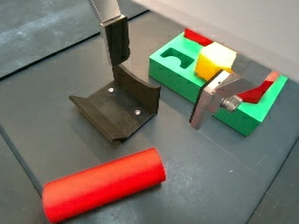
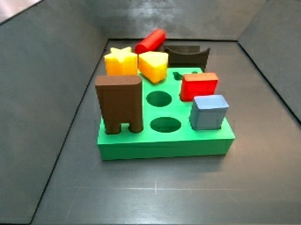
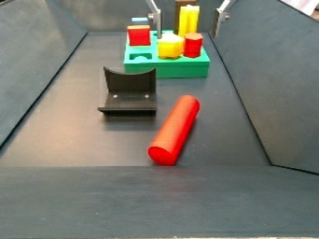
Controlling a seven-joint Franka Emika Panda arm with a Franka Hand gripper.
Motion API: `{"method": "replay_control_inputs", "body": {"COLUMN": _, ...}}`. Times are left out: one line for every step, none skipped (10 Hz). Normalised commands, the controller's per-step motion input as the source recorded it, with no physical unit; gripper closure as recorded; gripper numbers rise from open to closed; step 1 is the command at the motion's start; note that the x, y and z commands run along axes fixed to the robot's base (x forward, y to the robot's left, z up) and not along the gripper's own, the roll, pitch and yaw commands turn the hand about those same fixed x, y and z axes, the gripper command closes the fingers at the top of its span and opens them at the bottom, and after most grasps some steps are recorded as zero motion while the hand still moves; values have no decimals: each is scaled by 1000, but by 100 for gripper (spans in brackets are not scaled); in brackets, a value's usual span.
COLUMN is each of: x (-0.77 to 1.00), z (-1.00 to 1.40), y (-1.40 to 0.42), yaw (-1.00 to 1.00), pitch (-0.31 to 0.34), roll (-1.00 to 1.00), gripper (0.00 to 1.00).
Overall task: Pick up the round object. Move up. Place the round object on the fixture. Regrasp the round object. Move to above the board. Insert the round object.
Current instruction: Pick up the round object.
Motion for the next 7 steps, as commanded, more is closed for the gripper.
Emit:
{"method": "replay_control_inputs", "body": {"x": -177, "z": -203, "y": 269, "yaw": 0, "pitch": -97, "roll": -89, "gripper": 0}}
{"method": "replay_control_inputs", "body": {"x": 294, "z": -717, "y": 120, "yaw": -20, "pitch": 187, "roll": 86, "gripper": 0}}
{"method": "replay_control_inputs", "body": {"x": 557, "z": -814, "y": 243, "yaw": 34, "pitch": 174, "roll": 56, "gripper": 0}}
{"method": "replay_control_inputs", "body": {"x": 514, "z": -826, "y": 300, "yaw": 63, "pitch": 169, "roll": 33, "gripper": 0}}
{"method": "replay_control_inputs", "body": {"x": 463, "z": -820, "y": 363, "yaw": 57, "pitch": 176, "roll": 10, "gripper": 0}}
{"method": "replay_control_inputs", "body": {"x": 234, "z": -800, "y": 369, "yaw": 0, "pitch": 121, "roll": 0, "gripper": 0}}
{"method": "replay_control_inputs", "body": {"x": 23, "z": -729, "y": 451, "yaw": -340, "pitch": 107, "roll": -151, "gripper": 0}}
